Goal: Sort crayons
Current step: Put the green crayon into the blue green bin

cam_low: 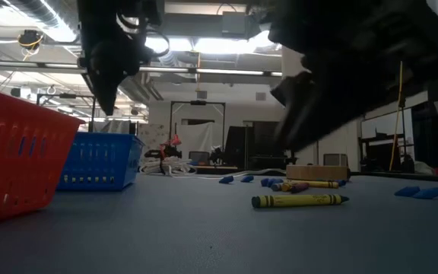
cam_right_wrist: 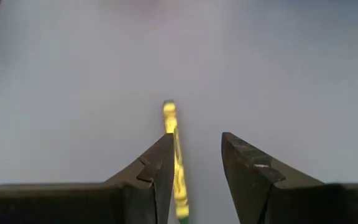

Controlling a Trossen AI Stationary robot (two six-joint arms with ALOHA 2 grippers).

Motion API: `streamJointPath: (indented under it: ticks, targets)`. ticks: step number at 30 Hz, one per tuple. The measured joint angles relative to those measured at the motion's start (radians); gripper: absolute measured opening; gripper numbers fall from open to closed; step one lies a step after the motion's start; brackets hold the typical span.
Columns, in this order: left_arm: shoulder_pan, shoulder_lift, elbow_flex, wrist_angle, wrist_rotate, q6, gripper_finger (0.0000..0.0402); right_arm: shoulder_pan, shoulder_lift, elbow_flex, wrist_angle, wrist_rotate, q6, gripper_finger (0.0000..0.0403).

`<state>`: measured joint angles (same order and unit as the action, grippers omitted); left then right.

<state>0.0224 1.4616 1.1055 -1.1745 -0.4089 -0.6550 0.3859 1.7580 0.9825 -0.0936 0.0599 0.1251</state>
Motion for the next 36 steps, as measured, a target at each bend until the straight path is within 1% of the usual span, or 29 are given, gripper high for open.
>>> streamJointPath:
  ticks: [8,13,18,26,30,36]
  targets:
    - [-0.025,0.000,0.000,0.120,0.000,0.013,0.0118,0.001,0.000,0.000,-0.080,-0.031,0.029,0.0131]
    - [-0.044,0.000,0.000,0.136,0.000,0.013,0.0118,0.001,0.016,0.000,-0.103,-0.046,0.029,0.0131]
    - [-0.069,0.000,0.000,0.146,-0.001,0.013,0.0118,0.001,0.074,-0.001,-0.093,-0.086,0.027,0.0131]
    - [-0.110,0.000,0.000,0.187,0.001,0.010,0.0118,0.001,0.101,0.003,-0.084,-0.079,0.027,0.0129]
    - [-0.144,0.000,0.000,0.282,0.037,0.009,0.0118,0.001,0.102,0.003,-0.084,-0.078,0.027,0.0105]
    - [-0.223,0.000,0.000,0.473,0.115,0.059,0.0118,0.000,0.103,0.002,-0.080,-0.079,0.027,0.0036]
